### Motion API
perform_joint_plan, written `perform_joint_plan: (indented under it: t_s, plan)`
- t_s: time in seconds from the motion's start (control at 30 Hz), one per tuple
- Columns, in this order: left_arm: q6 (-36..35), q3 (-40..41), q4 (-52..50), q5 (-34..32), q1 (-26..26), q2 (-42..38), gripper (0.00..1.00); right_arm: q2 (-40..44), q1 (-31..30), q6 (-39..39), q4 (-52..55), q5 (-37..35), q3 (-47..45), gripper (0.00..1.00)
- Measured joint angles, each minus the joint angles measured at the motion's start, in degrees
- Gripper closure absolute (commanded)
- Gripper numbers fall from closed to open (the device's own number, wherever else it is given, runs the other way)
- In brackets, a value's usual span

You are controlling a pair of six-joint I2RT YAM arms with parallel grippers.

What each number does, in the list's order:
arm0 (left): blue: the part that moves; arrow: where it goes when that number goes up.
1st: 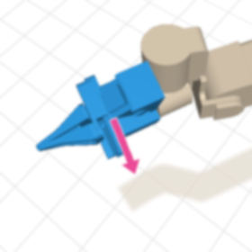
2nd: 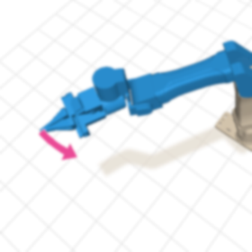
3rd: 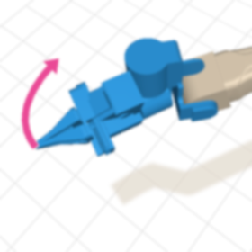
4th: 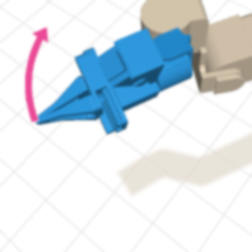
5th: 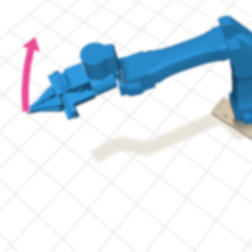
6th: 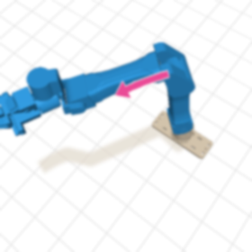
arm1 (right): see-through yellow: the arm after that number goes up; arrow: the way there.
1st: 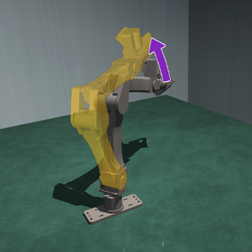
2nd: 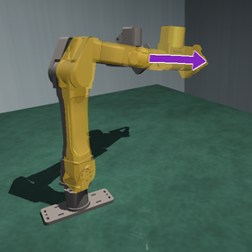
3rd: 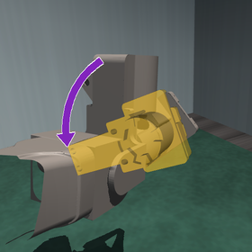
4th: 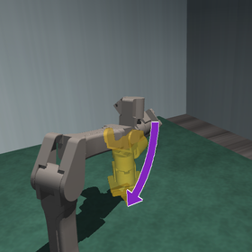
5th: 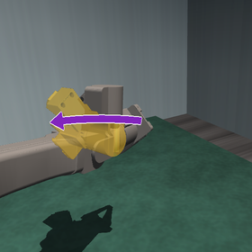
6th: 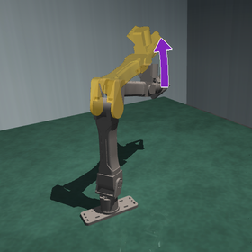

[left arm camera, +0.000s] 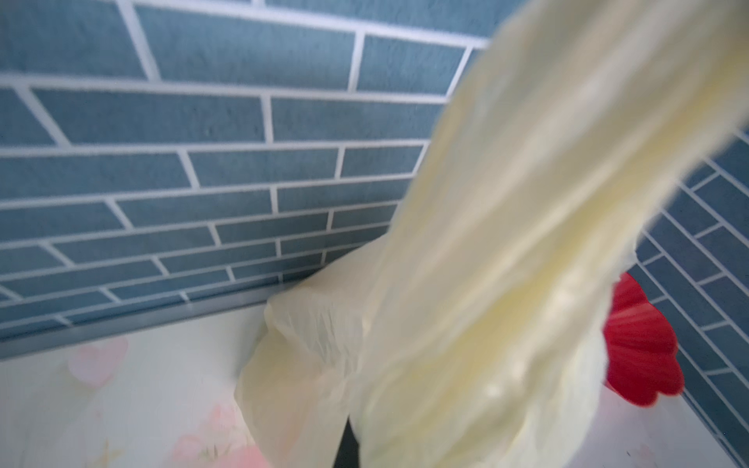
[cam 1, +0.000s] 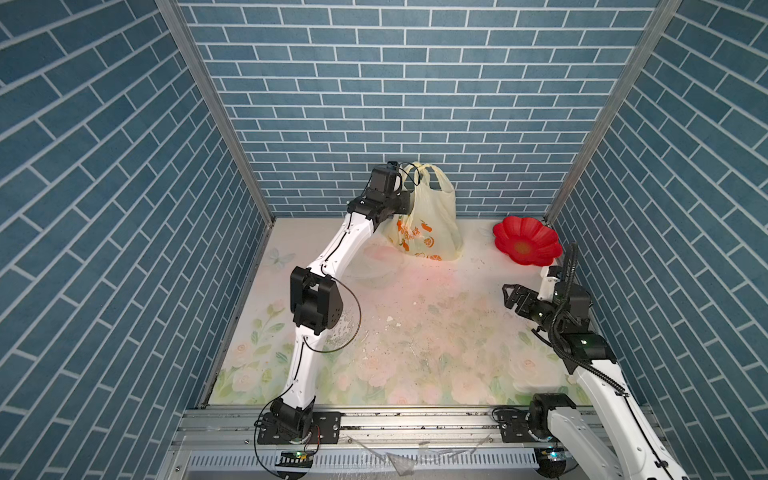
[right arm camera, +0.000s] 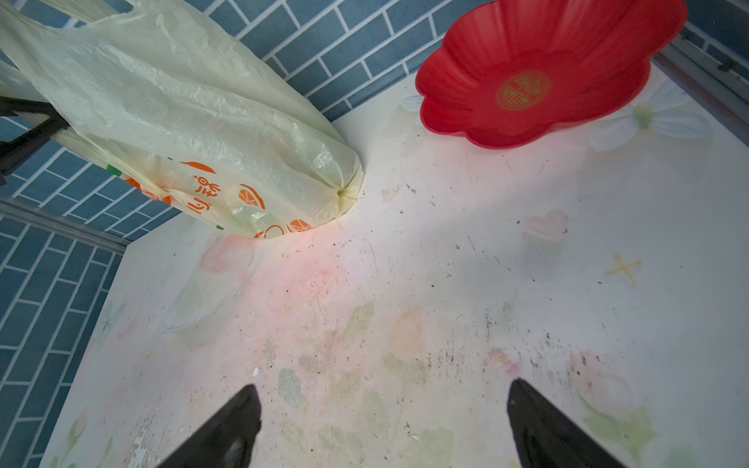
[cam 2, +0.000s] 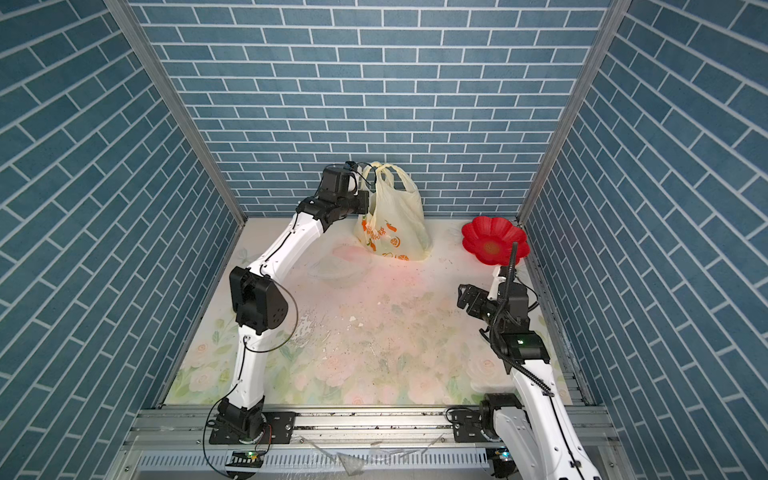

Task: Take fruits out of the plastic bag
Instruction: Move the plastic bag to the top-center of the table.

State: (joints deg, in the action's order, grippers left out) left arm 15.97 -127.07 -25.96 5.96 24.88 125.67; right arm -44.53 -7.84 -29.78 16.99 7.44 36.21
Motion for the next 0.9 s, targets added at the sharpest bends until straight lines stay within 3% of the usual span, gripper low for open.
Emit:
perform_joint_plan:
  t_s: [0.2,0.4,0.67,0.9]
  plan:
    - [6.4,28.3,8.6,-0.6,2.3,-22.0,1.0,-7.1,-8.4,0.2,0.4,-6.5,7.6,0.06]
    - [11.1,47.7,17.3,-1.2,4.4,-39.2,1.0,-16.5,-16.5,2.3,0.7,-12.3,17.8,0.07]
    - [14.6,66.6,22.5,-3.0,7.4,-53.9,1.0,-30.9,-27.6,8.1,1.8,-20.3,35.1,0.03]
    - [16.5,75.5,24.3,-4.5,8.4,-63.4,1.0,-44.2,-38.7,12.4,4.6,-29.7,50.4,0.01]
